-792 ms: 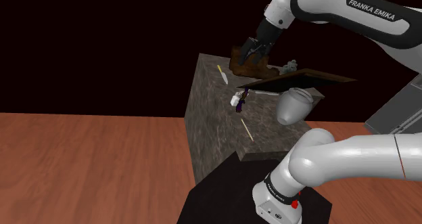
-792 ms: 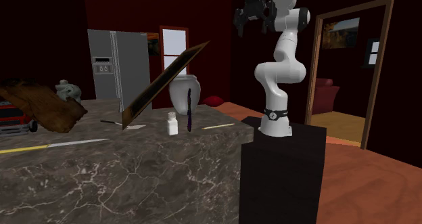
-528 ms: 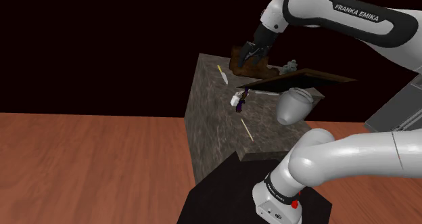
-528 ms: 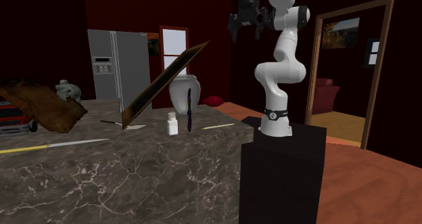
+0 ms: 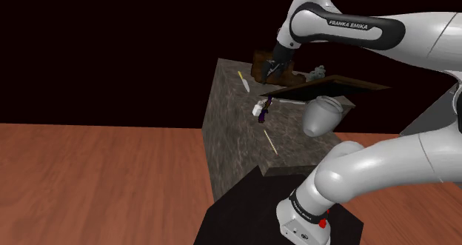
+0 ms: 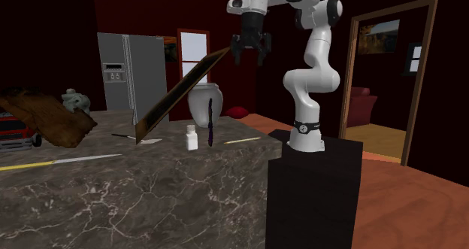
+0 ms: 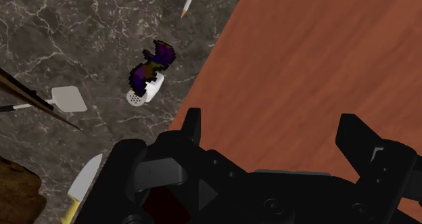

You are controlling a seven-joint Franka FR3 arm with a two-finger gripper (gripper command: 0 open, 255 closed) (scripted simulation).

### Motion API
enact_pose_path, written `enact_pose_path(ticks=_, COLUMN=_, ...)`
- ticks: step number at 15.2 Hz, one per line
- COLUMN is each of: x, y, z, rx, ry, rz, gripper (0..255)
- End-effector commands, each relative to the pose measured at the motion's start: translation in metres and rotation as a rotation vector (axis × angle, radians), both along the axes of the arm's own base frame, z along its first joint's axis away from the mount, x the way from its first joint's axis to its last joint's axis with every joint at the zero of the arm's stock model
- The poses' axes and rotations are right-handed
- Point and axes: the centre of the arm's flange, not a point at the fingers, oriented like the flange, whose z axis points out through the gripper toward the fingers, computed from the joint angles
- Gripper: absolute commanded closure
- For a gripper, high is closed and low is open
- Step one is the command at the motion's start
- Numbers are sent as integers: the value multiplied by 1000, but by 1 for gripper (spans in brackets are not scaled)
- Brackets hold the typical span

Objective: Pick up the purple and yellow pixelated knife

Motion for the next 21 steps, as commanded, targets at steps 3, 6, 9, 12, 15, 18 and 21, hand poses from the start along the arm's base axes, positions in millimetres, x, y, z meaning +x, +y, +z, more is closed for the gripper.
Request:
enact_pose_path(ticks=3, x=17, y=-37, z=-32, rx=-30, ry=53, rz=13, gripper=0)
enact_pose_path(ticks=6, x=29, y=-65, z=-55, rx=-52, ry=92, rz=22, gripper=0)
enact_pose_path(ticks=9, x=41, y=-93, z=-79, rx=-74, ry=131, rz=31, gripper=0)
enact_pose_path(ticks=12, x=52, y=-122, z=-102, rx=-96, ry=170, rz=40, gripper=0)
enact_pose_path(ticks=15, x=56, y=-133, z=-116, rx=-104, ry=184, rz=44, gripper=0)
enact_pose_path(ticks=18, x=56, y=-133, z=-132, rx=-104, ry=184, rz=44, gripper=0)
enact_pose_path(ticks=21, x=56, y=-133, z=-151, rx=-104, ry=184, rz=44, gripper=0)
